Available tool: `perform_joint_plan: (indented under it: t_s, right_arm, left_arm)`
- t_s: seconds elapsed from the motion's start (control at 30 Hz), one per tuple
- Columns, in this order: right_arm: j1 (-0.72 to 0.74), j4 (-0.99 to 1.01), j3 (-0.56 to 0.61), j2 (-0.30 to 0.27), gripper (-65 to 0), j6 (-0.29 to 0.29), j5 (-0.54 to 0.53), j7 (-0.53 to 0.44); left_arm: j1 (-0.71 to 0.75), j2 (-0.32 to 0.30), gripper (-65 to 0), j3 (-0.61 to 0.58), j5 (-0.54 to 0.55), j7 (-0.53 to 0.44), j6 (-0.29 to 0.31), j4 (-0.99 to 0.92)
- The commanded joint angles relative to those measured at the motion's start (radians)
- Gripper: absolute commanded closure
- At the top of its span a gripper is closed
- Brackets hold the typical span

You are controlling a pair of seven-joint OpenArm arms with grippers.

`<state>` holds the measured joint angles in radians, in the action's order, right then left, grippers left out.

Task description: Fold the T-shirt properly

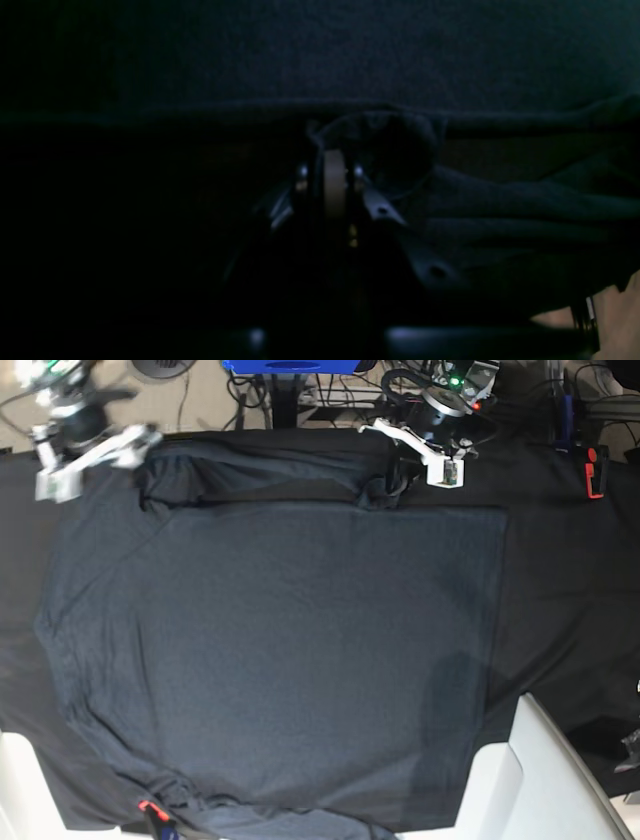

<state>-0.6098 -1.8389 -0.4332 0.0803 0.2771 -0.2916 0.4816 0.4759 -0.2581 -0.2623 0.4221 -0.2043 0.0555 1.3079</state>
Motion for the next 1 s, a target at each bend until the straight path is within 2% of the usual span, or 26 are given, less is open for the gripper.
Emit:
perform_joint_plan:
  t_s: [0.0, 0.07, 0.1, 0.23, 0.3, 0.37, 0.53, 0.63, 0.77, 0.8, 0.97]
  right_arm:
    - [0.028, 0.009, -0.049, -0.006, -52.7, 0.007, -0.034, 0.013]
    - [0.098, 0.058, -0.125, -0.006, -51.0, 0.047, -0.059, 0.095]
    - [0.135, 0.089, -0.163, -0.007, -48.6, 0.089, -0.059, 0.131]
    - [0.239, 0.192, -0.269, -0.021, -34.1, 0.215, -0.059, 0.243]
    - [0.27, 0.252, -0.283, -0.043, -27.9, 0.236, -0.059, 0.279]
    - [0.284, 0.293, -0.286, -0.053, -24.6, 0.238, -0.059, 0.282]
    - [0.285, 0.319, -0.28, -0.061, -24.3, 0.239, -0.059, 0.282]
    - [0.285, 0.321, -0.28, -0.057, -25.2, 0.244, -0.059, 0.282]
    - [0.291, 0.328, -0.28, -0.055, -39.8, 0.245, -0.059, 0.282]
    - [0.293, 0.328, -0.28, -0.055, -40.5, 0.245, -0.059, 0.282]
    - [0.299, 0.328, -0.267, -0.055, -36.3, 0.245, -0.06, 0.283]
  left_arm:
    - [0.022, -0.008, 0.0, -0.001, -0.002, 0.001, 0.011, 0.032]
    - [0.04, -0.016, 0.0, -0.001, -0.002, 0.001, 0.011, 0.071]
    - [0.048, -0.022, 0.0, -0.001, -0.002, 0.001, 0.011, 0.095]
    - [0.071, -0.023, 0.0, -0.001, -0.002, 0.001, 0.01, 0.161]
    - [0.074, -0.036, 0.0, -0.001, -0.002, 0.001, 0.01, 0.193]
    - [0.076, -0.037, 0.0, -0.001, -0.002, 0.001, 0.01, 0.22]
    - [0.094, -0.054, 0.0, -0.001, -0.002, 0.003, 0.008, 0.275]
    - [0.094, -0.054, 0.0, -0.001, -0.007, 0.003, -0.046, 0.29]
    - [0.093, -0.056, 0.0, -0.001, -0.007, 0.003, -0.061, 0.29]
    - [0.093, -0.056, 0.0, -0.001, -0.009, 0.003, -0.062, 0.29]
    - [0.093, -0.056, 0.0, -0.001, -0.009, 0.003, -0.062, 0.29]
